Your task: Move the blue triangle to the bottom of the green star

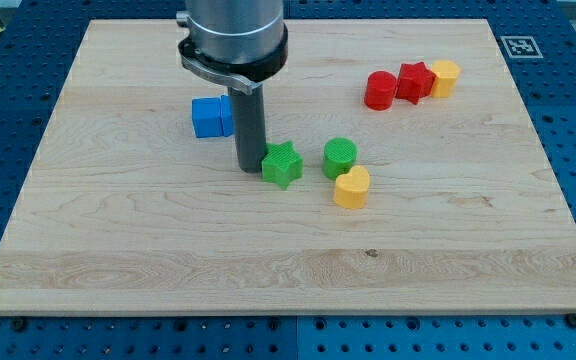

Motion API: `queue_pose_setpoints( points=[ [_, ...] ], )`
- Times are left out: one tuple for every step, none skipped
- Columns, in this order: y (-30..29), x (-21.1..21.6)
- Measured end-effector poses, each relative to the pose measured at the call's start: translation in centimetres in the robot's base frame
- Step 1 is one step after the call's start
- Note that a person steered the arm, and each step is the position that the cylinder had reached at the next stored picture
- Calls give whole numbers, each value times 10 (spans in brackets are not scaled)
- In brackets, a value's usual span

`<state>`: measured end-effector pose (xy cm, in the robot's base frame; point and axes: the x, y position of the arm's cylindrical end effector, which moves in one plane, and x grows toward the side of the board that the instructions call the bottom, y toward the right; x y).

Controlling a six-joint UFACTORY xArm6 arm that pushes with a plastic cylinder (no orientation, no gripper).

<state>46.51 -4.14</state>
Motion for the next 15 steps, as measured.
queue_pose_setpoints(
  points=[
    [6,10],
    [21,12],
    [23,12],
    [23,-3],
    [23,-40],
    [23,-63],
    [20,-104],
    [-14,-123],
    [-39,-121],
    [-40,-97],
    [-40,-93],
    [-41,-82],
    [-42,-78],
    [-31,-78],
    [-19,-78]
  ],
)
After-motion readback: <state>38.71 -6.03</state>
